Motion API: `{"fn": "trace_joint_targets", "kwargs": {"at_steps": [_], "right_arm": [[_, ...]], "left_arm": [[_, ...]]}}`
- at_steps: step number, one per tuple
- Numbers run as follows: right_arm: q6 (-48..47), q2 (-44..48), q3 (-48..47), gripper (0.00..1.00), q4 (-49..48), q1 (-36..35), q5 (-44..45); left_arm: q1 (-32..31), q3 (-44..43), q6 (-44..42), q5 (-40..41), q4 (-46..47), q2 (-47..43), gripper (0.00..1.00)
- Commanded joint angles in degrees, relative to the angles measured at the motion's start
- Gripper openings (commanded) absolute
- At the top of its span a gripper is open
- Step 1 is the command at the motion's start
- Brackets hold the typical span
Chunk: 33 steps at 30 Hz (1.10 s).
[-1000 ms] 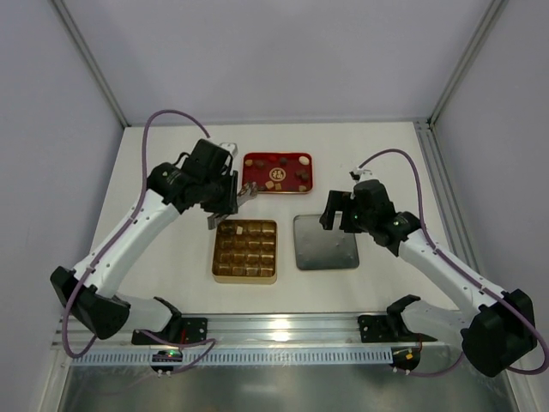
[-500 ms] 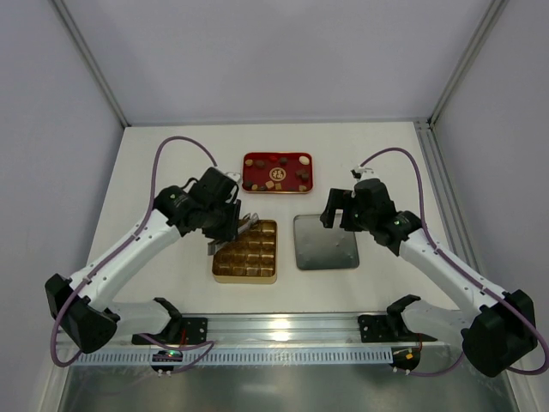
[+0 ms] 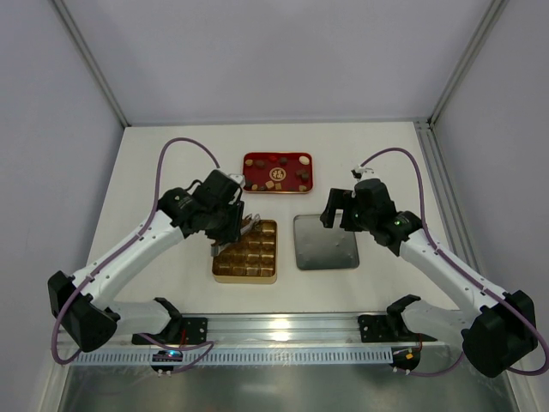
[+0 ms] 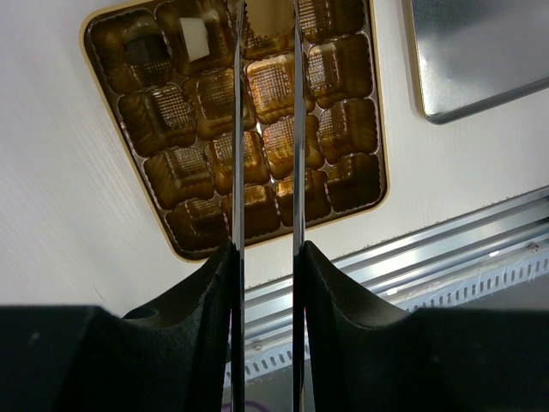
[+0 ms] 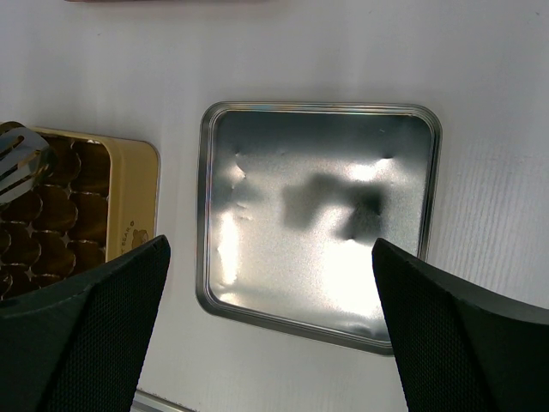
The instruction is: Pack the chocolate
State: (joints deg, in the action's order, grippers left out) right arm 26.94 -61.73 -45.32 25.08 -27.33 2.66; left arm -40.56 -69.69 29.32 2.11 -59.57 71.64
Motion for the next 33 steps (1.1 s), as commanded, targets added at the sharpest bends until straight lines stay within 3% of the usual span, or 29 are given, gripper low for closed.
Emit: {"fn": "trace_joint_targets", "kwargs": {"at_steps": [1,16,21,28,33], "right_arm": [[0.4,1.6,-0.6,1.00,-1.4,-0.3,0.6],[0.4,1.4,-0.3,1.00,-1.7,-0.3,0.4],[0.1,1.3,-0.8,1.00,-1.5,-0.3,0.2],[-0.7,1.2,-2.2,1.00,-0.4,-0.3,0.4],[-1.0,2.2,-2.1,1.00,0.3,-0.3,0.2]], "left_arm": [[-0.4,-0.5,0.1,1.2,1.5,0.0,0.35],[-0.7,-1.9,-0.1,1.7,-1.2,-1.1,0.39],[-0.8,-7.2,-0.3,3.4,-1.5,-1.4,0.42],[0.7,-18.5,-4.5,7.6,-1.0,7.2,0.43],[2.9,-27.8,-8.1,7.1,0.8,19.0,0.43]]}}
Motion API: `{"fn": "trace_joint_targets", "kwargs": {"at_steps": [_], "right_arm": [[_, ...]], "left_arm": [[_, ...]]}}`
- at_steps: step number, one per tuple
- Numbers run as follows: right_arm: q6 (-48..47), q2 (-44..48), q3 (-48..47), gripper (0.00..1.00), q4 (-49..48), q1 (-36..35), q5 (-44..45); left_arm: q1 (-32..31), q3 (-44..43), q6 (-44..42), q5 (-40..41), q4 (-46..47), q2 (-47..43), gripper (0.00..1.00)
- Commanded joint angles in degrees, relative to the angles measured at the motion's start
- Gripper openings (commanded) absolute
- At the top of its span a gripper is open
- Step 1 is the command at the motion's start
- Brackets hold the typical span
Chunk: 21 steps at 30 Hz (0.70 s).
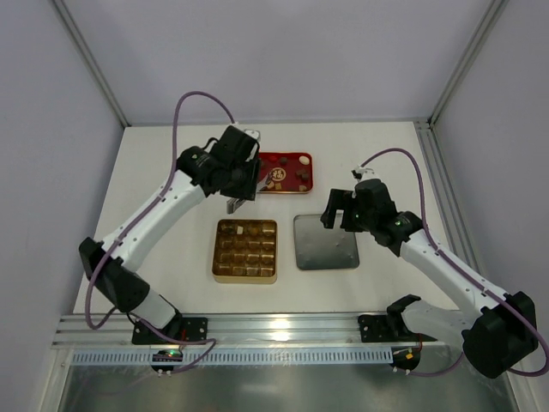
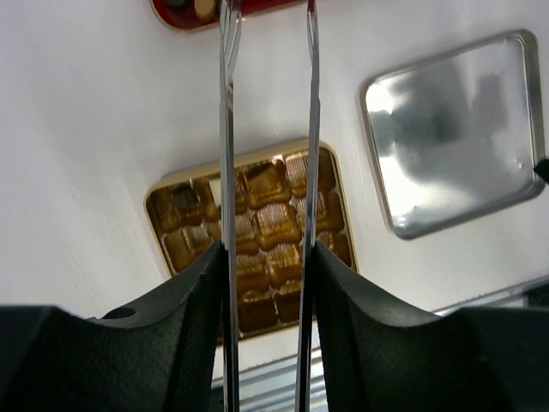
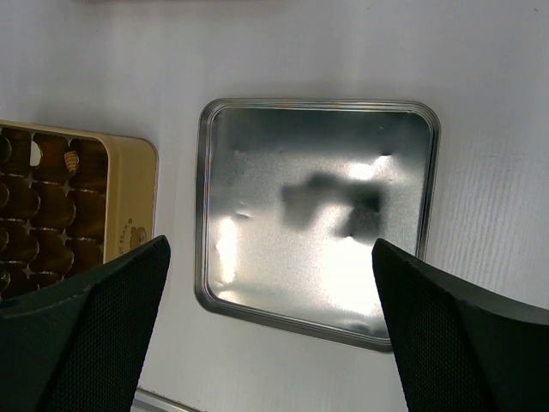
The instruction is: Pack the chocolate
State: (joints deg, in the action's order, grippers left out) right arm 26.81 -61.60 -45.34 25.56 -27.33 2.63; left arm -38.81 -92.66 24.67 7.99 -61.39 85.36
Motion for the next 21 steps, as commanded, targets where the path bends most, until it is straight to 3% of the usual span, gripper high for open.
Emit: {"fn": "trace_joint_targets", "kwargs": {"at_steps": [1,9,14,21], "right_arm": [[-1.0,2.3,-1.9,1.00,-0.2,-0.3,0.2],[-1.3,3.4,-1.4,1.00,0.5,-0.1,0.3],[-1.8,3.8,-1.8,1.00,1.3,-0.1,0.6],[-2.7,4.4,-1.8,1.00,2.6,0.4,1.5]], "left_arm": [[2.0,-6.5,-3.9,0.8,2.7,7.3,0.43],[3.6,-16.3,-6.2,-0.9,2.8,21.2,0.43],[3.9,-19.7,-6.2,0.4,3.4,25.8,0.43],[3.8,-21.3,-6.6,-6.7,7.9,28.8,0.45]]}}
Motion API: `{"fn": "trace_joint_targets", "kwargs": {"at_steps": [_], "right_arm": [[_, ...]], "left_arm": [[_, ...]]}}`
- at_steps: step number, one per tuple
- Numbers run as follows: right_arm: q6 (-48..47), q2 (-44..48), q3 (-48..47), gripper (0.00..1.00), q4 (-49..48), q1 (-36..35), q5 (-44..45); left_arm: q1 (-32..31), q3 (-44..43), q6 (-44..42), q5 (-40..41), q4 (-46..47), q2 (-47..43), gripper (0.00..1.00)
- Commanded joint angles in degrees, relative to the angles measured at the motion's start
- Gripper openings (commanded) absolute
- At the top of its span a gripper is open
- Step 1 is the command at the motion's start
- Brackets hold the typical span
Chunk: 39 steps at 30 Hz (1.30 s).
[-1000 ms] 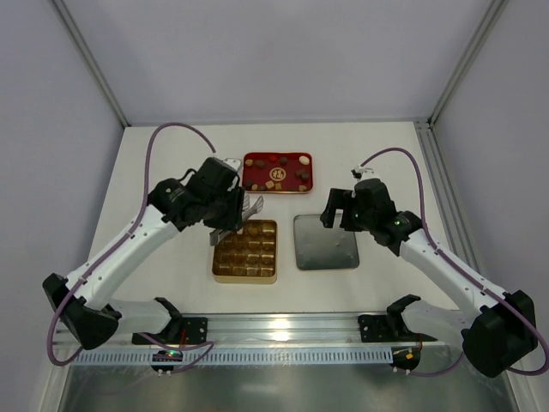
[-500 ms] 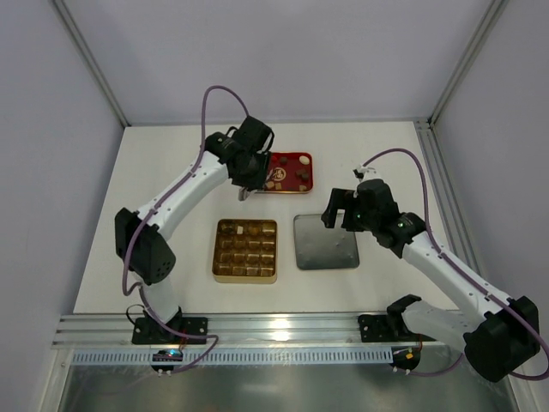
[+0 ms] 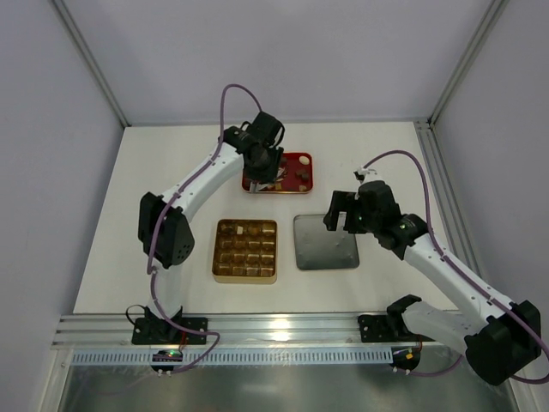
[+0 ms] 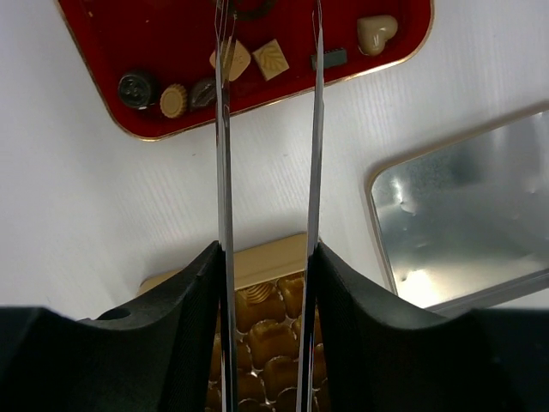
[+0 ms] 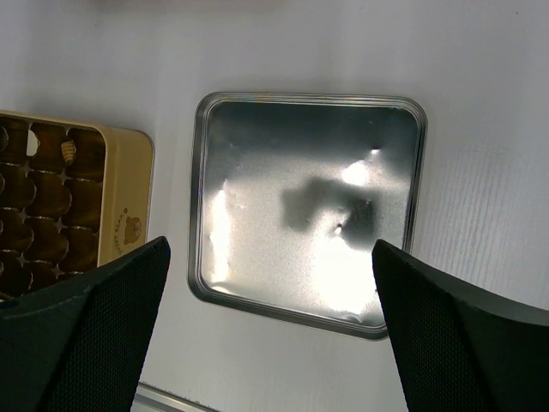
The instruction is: Pack the chocolate
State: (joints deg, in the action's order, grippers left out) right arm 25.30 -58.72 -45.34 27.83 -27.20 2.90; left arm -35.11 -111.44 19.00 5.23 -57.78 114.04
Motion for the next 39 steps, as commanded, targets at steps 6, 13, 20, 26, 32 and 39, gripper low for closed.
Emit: {"fn": "trace_joint_targets", "kwargs": {"at_steps": [6,13,20,26,32,39], "right_arm": [[-1.5,1.9,-1.8,1.00,0.8,0.7,1.4],[-1.9,2.5,-1.7,1.00,1.8,1.0,1.6],[-2.3,3.5,-1.0,1.00,2.0,1.5,1.9],[-2.4,3.9,-0.6,1.00,2.0,1.9,1.6],[-2.5,4.0,-0.3,1.00,1.9,2.2,1.3],[-2.6,4.2,0.3,1.00,1.9,2.5,1.1]], "left_arm": [[-1.3,-5.8,-0.4,-5.1,5.0,3.8,0.46],[-2.9,-9.1,0.7,-5.1,4.8,7.2,0.46],[-3.8,-11.0,1.2,-5.1,4.5,8.7,0.46],[-4.5,-12.4,1.6,-5.0,3.6,10.0,0.46],[-4.8,-12.7,2.1,-4.9,3.4,10.9,0.46],[-4.9,-12.8,2.2,-4.8,3.7,12.1,0.46]]}}
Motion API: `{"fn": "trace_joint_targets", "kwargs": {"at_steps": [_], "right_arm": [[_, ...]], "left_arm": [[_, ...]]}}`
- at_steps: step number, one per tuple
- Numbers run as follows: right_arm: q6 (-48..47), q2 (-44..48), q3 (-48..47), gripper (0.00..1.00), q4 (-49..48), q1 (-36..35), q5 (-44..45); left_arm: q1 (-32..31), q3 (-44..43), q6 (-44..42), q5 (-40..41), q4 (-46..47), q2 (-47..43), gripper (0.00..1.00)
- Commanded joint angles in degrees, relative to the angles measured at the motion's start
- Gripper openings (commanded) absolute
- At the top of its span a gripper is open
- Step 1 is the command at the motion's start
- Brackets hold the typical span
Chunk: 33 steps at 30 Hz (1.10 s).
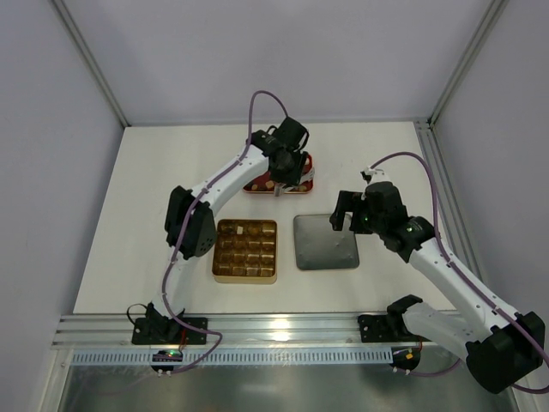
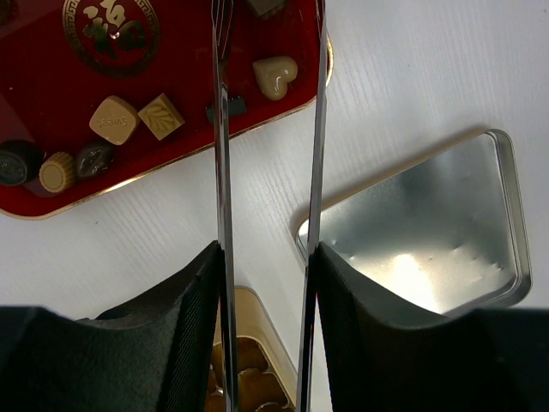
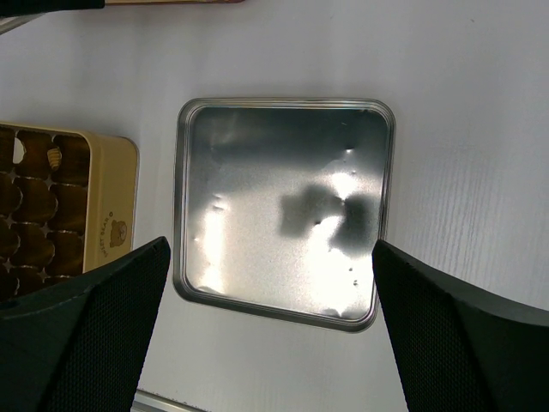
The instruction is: Pack the chocolate
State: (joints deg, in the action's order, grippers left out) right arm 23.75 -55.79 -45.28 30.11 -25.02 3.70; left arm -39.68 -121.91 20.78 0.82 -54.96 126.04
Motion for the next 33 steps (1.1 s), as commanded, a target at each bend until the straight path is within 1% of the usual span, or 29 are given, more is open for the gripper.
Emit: {"fn": "trace_joint_targets", "kwargs": {"at_steps": [1,8,22,33], "right_arm": [[-1.1,1.4,0.2,1.00,-0.4,0.5,0.3],[-1.2,1.7,0.5,1.00,-0.4,0.8,0.3],[-1.2,1.6,1.0,1.00,-0.7,1.2,0.2],[-1.2,2.2,1.5,1.00,-0.7,1.5,0.1]], "left_arm": [[-0.3,-2.5,0.5,-0.4,0.9,0.3,0.46],[-0.3,-3.0,0.8,0.9,0.6,1.0,0.45],[-0.8,-3.2,0.3,3.0,-0.8,-0.5,0.41],[-1.6,-3.9,-0.1,4.5,-1.5,-0.5,0.41]]}}
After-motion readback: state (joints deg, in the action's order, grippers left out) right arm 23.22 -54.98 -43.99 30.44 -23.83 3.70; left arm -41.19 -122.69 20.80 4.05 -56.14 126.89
